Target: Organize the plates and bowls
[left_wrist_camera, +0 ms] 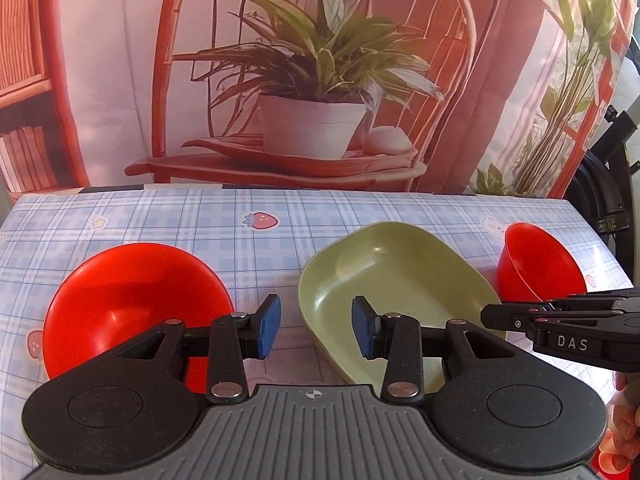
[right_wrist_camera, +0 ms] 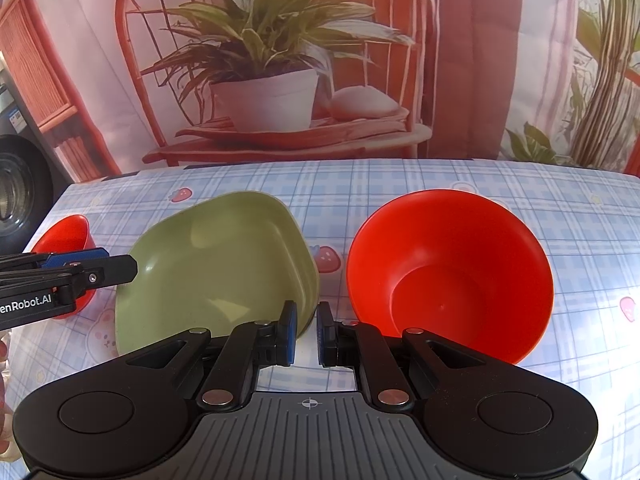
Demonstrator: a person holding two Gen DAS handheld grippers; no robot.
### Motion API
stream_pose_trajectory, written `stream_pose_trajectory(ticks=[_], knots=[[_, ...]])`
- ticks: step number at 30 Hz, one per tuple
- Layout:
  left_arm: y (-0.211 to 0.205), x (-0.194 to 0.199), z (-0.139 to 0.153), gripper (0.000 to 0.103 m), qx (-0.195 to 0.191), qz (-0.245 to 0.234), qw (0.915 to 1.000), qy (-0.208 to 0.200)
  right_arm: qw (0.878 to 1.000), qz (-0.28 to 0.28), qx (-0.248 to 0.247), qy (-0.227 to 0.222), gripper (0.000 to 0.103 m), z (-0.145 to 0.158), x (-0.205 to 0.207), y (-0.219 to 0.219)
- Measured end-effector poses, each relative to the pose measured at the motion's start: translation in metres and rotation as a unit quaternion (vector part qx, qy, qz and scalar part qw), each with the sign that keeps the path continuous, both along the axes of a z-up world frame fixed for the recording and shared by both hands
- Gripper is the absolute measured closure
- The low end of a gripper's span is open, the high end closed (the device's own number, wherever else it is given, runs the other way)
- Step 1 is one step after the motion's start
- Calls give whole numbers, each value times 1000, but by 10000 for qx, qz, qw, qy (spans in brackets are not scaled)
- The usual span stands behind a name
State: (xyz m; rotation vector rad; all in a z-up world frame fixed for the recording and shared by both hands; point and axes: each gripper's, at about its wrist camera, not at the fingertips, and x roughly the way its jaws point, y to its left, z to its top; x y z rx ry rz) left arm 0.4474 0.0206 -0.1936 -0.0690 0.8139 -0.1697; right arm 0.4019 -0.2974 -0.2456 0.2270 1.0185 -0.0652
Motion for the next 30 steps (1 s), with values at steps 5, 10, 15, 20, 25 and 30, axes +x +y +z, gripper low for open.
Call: stream_pose_trajectory(ticks=[5,10,15,20,25,30], knots=[[-6,8,-11,79,72,-106,9997,187,10000,-31,16,2,94,0,1,-1],[-5,3,-3,91,98,-52,9999,118,9998,-170,77,-42,96,6,-3,-7],[-6,-5,18,91,138,-107,9998,-36,9994,-246,130,-184,98,23,-8,-9],[-7,-18,45,91,173,-108,9995,-255,9990,-219,162,-364,98,48,-16,-6],[-8,-38,69,91,230,-137,9988,-398,9979,-243,262,-547,97,73,-35,1],[-3,-62,83,91,179,-247,9989,-358,9958,-321,500,-692,97,91,-68,11]])
